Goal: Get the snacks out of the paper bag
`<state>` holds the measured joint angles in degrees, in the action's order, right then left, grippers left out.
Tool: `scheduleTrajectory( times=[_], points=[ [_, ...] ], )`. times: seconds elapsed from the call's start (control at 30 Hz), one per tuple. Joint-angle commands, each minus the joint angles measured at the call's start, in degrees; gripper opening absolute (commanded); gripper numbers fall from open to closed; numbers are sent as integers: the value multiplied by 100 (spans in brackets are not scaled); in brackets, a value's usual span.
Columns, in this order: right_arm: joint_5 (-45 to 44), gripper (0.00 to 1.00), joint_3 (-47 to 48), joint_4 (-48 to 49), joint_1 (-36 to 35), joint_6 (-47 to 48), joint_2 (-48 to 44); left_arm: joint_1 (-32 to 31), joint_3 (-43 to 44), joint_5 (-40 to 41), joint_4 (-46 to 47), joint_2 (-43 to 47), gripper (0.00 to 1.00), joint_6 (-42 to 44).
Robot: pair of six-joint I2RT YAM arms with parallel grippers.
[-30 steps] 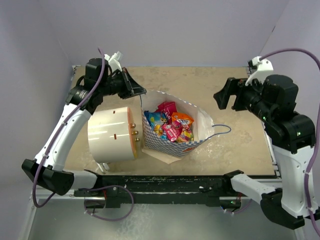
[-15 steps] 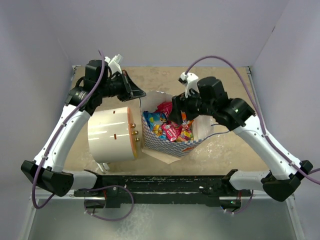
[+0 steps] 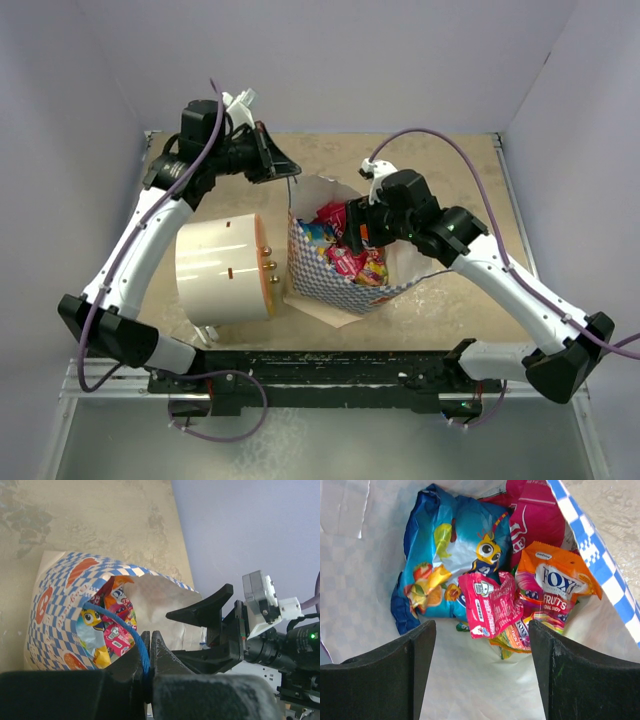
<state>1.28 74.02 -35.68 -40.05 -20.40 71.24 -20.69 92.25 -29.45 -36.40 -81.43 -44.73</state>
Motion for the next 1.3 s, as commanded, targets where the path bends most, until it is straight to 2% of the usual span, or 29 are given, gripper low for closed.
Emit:
scheduleTrajectory(
  times=[0.0,0.1,0.3,0.5,0.67,0.8,0.97,1.1,1.27],
  points=[
    [-584,78,469,-55,11,-120,-37,28,878,-276,1263,-353,0,241],
    [-1064,80,869,-446,14,-329,91,46,1488,-445,1321,-904,0,329],
    [-1075,81,1157,-459,13,-403,127,136,2074,-673,1881,-1667,0,510],
    [-1229,83,1332,-704,15,-433,103,539,3280,-1223,1899,-2456,0,796],
    [-1192,84,1314,-591,17,-279,128,920,4443,-1142,1624,-2929,0,1058],
    [-1093,85,1370,-531,23,-70,306,1177,4921,-1434,1781,-3176,0,996],
    [-1047,86,1507,-424,19,124,590,1181,4957,-1800,1917,-3072,0,1272],
    [-1037,87,1563,-365,131,-59,715,1168,4555,-2230,2337,-2931,0,1064],
    [-677,91,1482,-222,1118,-516,540,1121,3950,-2265,2326,-2688,0,1030]
  ],
)
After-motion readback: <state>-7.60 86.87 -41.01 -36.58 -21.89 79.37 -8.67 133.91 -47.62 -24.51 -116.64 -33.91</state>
